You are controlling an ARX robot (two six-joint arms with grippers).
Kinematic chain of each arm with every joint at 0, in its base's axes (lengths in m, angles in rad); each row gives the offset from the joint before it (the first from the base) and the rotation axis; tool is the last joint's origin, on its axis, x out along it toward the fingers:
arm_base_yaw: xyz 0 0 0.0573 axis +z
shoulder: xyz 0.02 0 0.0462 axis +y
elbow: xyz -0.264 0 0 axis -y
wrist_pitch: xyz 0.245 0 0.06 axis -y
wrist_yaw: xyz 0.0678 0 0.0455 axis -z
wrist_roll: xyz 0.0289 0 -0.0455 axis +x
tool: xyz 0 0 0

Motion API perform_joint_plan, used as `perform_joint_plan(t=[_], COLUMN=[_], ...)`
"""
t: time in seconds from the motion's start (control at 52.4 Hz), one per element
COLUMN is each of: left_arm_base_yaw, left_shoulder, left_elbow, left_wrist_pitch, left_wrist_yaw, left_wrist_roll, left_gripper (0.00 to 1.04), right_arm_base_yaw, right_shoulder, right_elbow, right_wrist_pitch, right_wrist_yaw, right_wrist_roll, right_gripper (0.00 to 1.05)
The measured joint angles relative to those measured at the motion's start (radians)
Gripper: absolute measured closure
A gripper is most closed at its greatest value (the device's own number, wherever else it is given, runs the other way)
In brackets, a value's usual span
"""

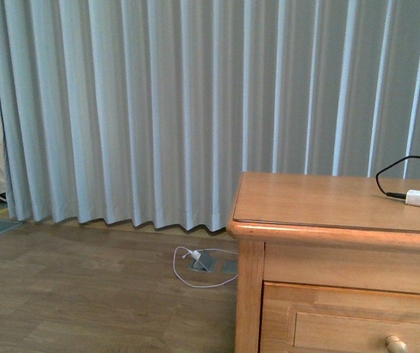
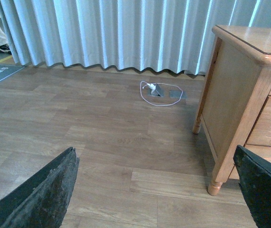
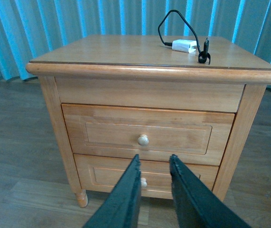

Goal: Place pink marker in drawer with both arms

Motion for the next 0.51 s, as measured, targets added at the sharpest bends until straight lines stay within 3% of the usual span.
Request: perform_joint_plan(t=[0.305,0.515], left_arm_base_yaw=[0.0,0.0], left_shoulder=[0.0,0.0], left_elbow=[0.0,0.0], left_wrist_pitch=[0.0,0.0], left_wrist_yaw=[0.0,0.0], left_wrist_roll=[0.0,0.0], left_gripper=[0.06,0.06], right_arm_base_yaw=[0.0,0.0], right_shoulder=[0.0,0.0], right_elbow=[0.0,0.0], right_wrist_pitch=[0.0,0.0], right_wrist_yaw=[0.0,0.0], right_wrist_roll=[0.0,0.0], right_gripper=[0.08,0.08])
